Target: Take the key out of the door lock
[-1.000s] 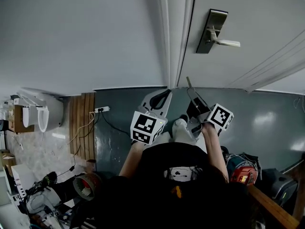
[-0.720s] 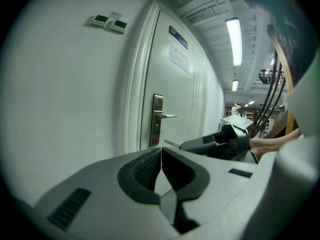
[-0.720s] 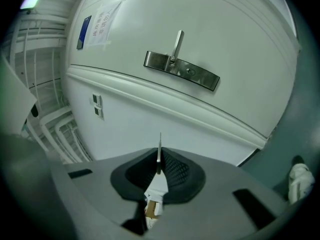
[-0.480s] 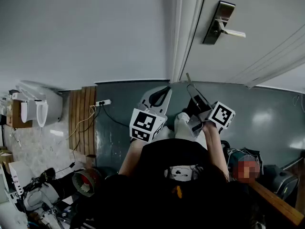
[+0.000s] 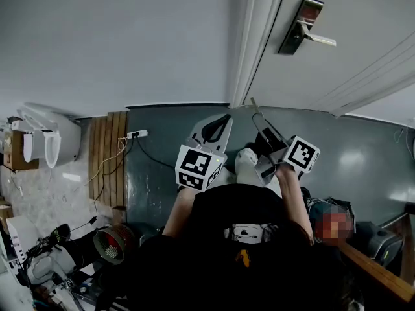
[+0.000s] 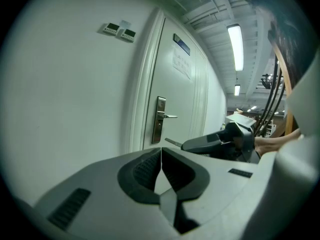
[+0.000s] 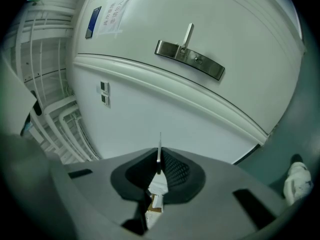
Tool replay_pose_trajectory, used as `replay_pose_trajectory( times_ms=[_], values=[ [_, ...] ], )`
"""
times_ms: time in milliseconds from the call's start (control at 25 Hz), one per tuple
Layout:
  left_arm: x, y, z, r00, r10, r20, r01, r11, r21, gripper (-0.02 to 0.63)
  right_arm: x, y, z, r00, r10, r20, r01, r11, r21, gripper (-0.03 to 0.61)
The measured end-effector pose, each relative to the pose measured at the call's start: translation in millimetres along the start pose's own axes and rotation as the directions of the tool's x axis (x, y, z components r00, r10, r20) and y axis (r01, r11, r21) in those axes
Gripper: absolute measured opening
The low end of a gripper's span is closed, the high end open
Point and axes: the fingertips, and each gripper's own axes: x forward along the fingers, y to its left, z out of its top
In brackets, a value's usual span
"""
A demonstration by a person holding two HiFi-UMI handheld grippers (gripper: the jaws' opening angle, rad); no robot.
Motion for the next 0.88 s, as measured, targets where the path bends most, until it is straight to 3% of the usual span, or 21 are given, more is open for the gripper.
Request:
replay_pose_trajectory(
  times_ms=[880],
  values=[
    [-12.5,-17.9,-2.8,1.000,0.001,0.029,-0.001,1.000,0.007,0.009,-19.1,6.5,-9.0,1.000,0.002,-0.028,-0.003,0.999,-0.052,0.021]
  ],
)
